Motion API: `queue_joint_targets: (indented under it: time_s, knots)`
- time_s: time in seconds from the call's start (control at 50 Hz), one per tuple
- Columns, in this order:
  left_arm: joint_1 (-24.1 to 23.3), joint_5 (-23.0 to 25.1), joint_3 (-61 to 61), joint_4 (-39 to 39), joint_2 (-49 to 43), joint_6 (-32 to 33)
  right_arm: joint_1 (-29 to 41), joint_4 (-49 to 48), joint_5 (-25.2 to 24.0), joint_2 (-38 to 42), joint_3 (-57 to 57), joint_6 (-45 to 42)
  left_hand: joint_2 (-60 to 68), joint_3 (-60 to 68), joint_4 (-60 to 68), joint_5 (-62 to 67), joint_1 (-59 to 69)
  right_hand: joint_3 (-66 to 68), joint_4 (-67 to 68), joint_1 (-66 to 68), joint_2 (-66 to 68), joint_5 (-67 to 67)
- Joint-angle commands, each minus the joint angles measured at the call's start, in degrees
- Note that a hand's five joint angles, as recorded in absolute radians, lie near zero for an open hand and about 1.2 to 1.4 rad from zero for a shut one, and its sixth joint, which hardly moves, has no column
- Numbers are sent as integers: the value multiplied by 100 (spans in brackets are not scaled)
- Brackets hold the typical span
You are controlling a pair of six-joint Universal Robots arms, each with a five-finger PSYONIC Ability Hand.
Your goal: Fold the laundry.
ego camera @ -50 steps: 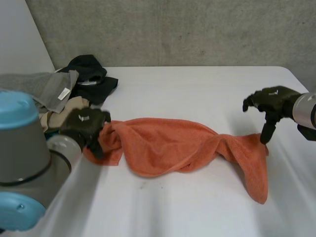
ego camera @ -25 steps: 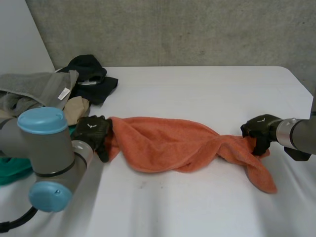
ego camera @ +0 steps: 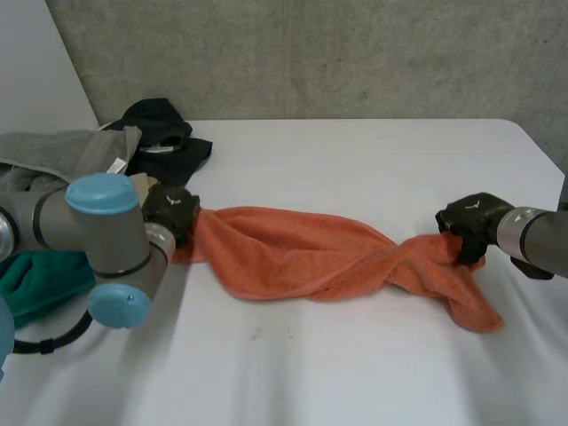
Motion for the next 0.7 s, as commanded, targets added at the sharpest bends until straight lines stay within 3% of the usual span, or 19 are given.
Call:
queue_joint_targets:
  time_s: [0.02, 0.14, 0.2, 0.26, 0.38, 0.44, 0.5, 0.58, 0.7]
  knots:
    - [-4, 170, 257, -82, 833, -143, 43, -714, 51, -140, -204, -37, 1253, 1210, 1162, 1510, 1423, 1240, 1197, 2336, 1259, 1382]
    - [-4, 574, 204, -730, 1693, -730, 79, -1803, 279, -877, 138, 7, 1253, 1210, 1162, 1510, 1423, 1240, 1197, 2336, 1259, 1382]
    - [31, 715, 195, -1162, 1941, -986, 35, -1893, 279, -1107, 341, -28, 1253, 1210, 1162, 1510, 1423, 1240, 1197, 2336, 1259, 1382]
    - [84, 908, 186, -1751, 2108, -1259, 17, -1788, 271, -1362, 543, -46, 1253, 1210, 1162, 1510, 1423, 1240, 1197, 2336, 1259, 1382]
    - [382, 1085, 11, -2533, 2082, -1338, 26, -559, 227, -1468, 666, -493, 1253, 1210, 1162, 1510, 1423, 1240, 1197, 2336, 1259, 1382]
    - [427, 1076, -16, -2596, 1881, -1312, 43, -41, 244, -1337, 684, -984, 1253, 1210, 1162, 1510, 1423, 1240, 1197, 2336, 1259, 1382]
    - [436, 1085, 80, -2543, 1556, -1303, 69, -117, 227, -1126, 579, -1223, 1253, 1210, 1162, 1510, 1423, 1240, 1197, 2336, 1259, 1382]
    - [445, 1067, 694, -2193, 1020, -1216, 87, -1047, 244, -792, 263, -1215, 1253, 1210, 1162, 1510, 1423, 1240, 1197, 2336, 1259, 1382]
    - [409, 909, 2548, -954, 316, -1119, 148, -3454, 314, -308, -738, -522, 1253, 1210, 1162, 1510, 1423, 1240, 1197, 2336, 1259, 1382]
